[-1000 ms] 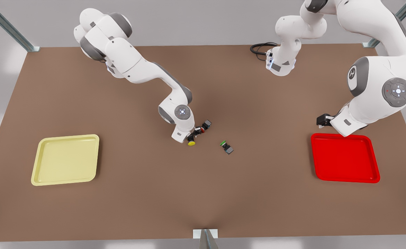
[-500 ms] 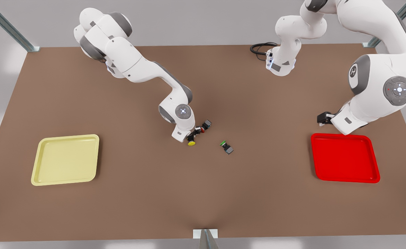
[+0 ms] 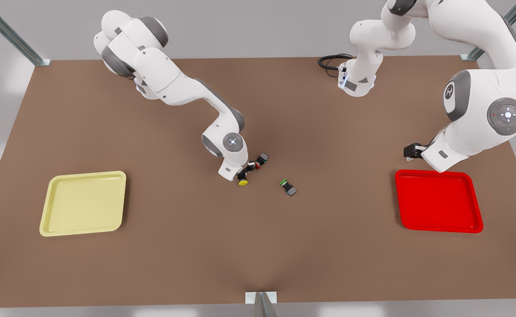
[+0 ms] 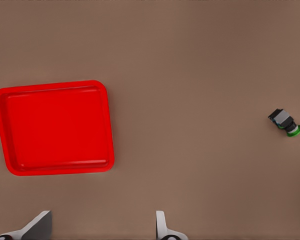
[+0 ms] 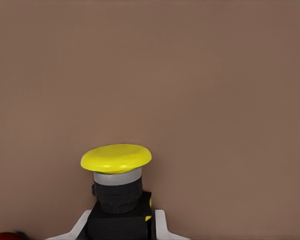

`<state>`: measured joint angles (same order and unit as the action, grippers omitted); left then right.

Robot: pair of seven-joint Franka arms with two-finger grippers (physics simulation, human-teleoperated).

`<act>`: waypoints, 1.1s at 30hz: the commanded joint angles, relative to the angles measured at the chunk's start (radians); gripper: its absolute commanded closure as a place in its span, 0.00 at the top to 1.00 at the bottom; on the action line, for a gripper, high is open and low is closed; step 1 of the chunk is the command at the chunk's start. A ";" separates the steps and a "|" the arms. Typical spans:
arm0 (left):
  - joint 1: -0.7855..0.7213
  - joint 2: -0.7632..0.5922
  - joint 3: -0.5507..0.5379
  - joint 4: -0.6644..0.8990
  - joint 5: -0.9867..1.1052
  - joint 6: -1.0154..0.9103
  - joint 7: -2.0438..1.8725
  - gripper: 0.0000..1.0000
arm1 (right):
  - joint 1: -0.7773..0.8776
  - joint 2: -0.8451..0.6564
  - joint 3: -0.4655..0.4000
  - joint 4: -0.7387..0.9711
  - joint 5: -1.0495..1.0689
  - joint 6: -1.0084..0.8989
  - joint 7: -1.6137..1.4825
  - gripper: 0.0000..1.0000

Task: Place the switches on the corresponding trays according to their colors

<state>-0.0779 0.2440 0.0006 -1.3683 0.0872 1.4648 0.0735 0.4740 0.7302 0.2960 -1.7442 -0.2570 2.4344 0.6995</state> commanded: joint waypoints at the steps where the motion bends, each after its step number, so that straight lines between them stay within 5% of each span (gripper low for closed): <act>1: 0.000 0.000 -0.001 0.000 0.000 0.000 0.000 1.00 | 0.000 0.000 0.000 0.000 -0.001 0.000 0.000 0.54; 13: 0.000 0.003 0.001 -0.002 0.000 0.000 0.000 1.00 | -0.014 -0.052 0.000 -0.002 -0.019 -0.034 -0.009 0.52; 21: -0.057 0.017 -0.016 -0.008 -0.006 -0.001 -0.001 1.00 | -0.307 -0.215 0.000 -0.199 -0.062 -0.035 -0.394 0.52; 25: -0.200 0.026 -0.016 -0.009 -0.009 -0.009 0.000 1.00 | -0.500 -0.249 -0.003 -0.275 -0.062 0.012 -0.687 0.52; 33: -0.525 0.058 -0.019 -0.008 -0.046 -0.032 -0.096 1.00 | -0.635 -0.342 -0.293 -0.336 -0.047 0.029 -1.336 0.53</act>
<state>-0.6207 0.3231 -0.0197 -1.3751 0.0621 1.4709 -0.0442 -0.1696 0.3907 -0.0195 -2.0765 -0.2953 2.4656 -0.6886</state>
